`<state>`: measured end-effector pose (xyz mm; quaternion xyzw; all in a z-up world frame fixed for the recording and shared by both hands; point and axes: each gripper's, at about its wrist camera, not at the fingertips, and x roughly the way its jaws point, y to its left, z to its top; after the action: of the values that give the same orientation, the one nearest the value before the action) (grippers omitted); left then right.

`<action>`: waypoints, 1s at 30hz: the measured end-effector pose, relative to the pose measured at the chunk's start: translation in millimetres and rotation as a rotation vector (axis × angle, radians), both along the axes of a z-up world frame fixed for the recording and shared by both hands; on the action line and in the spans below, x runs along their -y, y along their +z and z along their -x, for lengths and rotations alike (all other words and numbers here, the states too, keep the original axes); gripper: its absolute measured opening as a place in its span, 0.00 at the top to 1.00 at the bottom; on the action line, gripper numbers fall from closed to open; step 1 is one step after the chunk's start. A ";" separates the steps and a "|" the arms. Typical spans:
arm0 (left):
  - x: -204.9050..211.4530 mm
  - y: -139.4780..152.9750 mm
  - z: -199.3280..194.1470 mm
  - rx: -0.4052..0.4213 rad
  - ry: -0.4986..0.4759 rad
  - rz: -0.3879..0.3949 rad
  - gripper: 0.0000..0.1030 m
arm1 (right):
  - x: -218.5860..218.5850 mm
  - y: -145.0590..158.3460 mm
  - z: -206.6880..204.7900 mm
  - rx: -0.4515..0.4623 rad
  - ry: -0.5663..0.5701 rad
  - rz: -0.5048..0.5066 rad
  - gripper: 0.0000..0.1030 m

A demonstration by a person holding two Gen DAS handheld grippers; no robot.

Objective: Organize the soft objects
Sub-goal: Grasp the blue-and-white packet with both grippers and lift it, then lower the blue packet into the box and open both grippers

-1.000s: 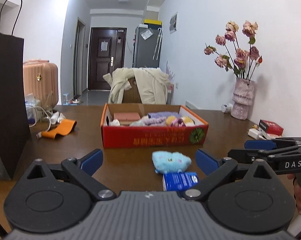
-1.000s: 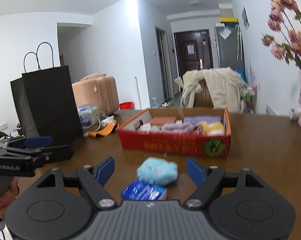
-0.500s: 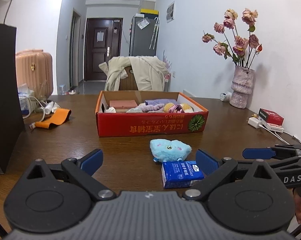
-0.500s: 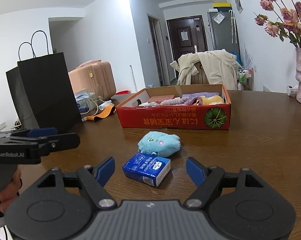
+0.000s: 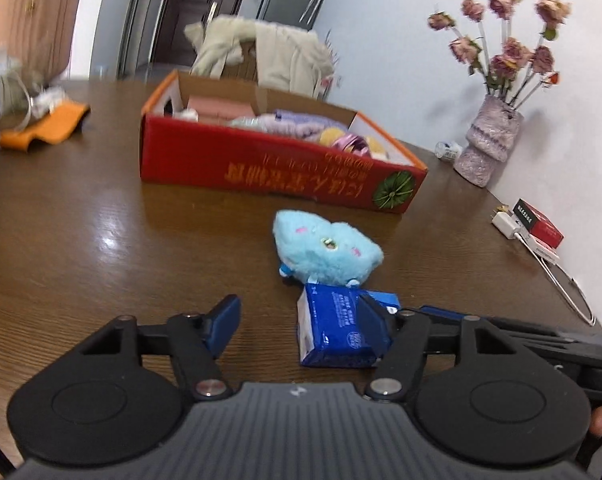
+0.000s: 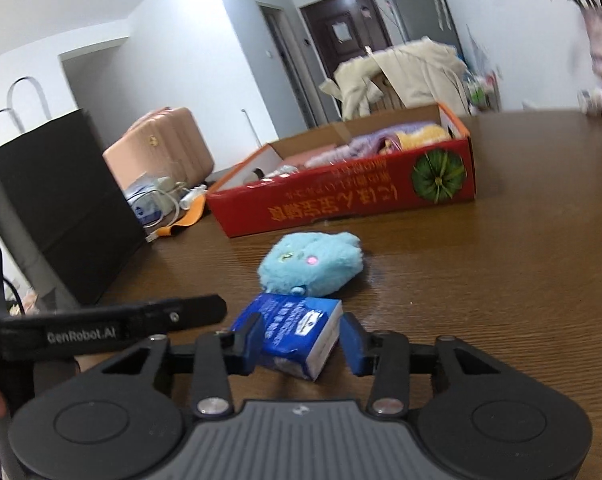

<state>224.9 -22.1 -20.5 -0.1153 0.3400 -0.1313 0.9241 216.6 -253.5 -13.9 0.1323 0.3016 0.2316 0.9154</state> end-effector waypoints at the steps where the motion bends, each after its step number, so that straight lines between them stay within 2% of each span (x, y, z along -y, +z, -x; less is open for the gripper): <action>1: -0.2 -3.3 -4.2 -0.013 -0.006 0.008 0.43 | -0.4 -3.9 -6.8 -0.022 -0.006 -0.012 0.66; 2: -0.5 -6.1 -7.9 -0.027 -0.013 0.011 0.52 | -1.0 -6.9 -11.6 -0.037 -0.008 -0.017 0.68; 5: 0.2 -11.9 -15.3 -0.048 -0.046 0.043 0.64 | -2.5 -13.9 -22.4 -0.059 -0.012 -0.030 0.76; 7: -0.5 -13.4 -17.6 -0.054 -0.069 0.060 0.68 | -3.7 -13.7 -24.5 -0.054 -0.011 -0.019 0.78; 12: -0.7 -17.5 -20.4 -0.061 -0.068 0.095 0.69 | -2.4 -18.0 -23.7 -0.050 -0.003 -0.024 0.78; 14: -1.0 -18.0 -20.7 -0.059 -0.074 0.115 0.78 | -0.2 -19.1 -25.4 -0.061 -0.002 -0.041 0.78; 19: 3.0 -15.2 -18.1 -0.047 -0.076 0.107 0.79 | 3.1 -18.7 -28.1 -0.082 -0.002 -0.060 0.78; 22: 2.9 -9.3 -11.3 -0.028 -0.079 0.109 0.79 | 0.0 -15.9 -23.2 -0.061 -0.004 -0.034 0.79; 27: -0.3 18.6 3.5 0.065 -0.078 0.125 0.79 | 2.7 -0.7 -10.1 -0.017 -0.010 -0.041 0.82; 30: -5.9 40.1 0.4 0.128 -0.062 0.133 0.79 | 0.5 19.3 -7.6 0.037 -0.004 -0.040 0.82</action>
<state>224.6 -16.2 19.7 -0.1574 0.2741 -0.1891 0.9297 224.2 -254.0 5.4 0.1471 0.2798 0.2383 0.9183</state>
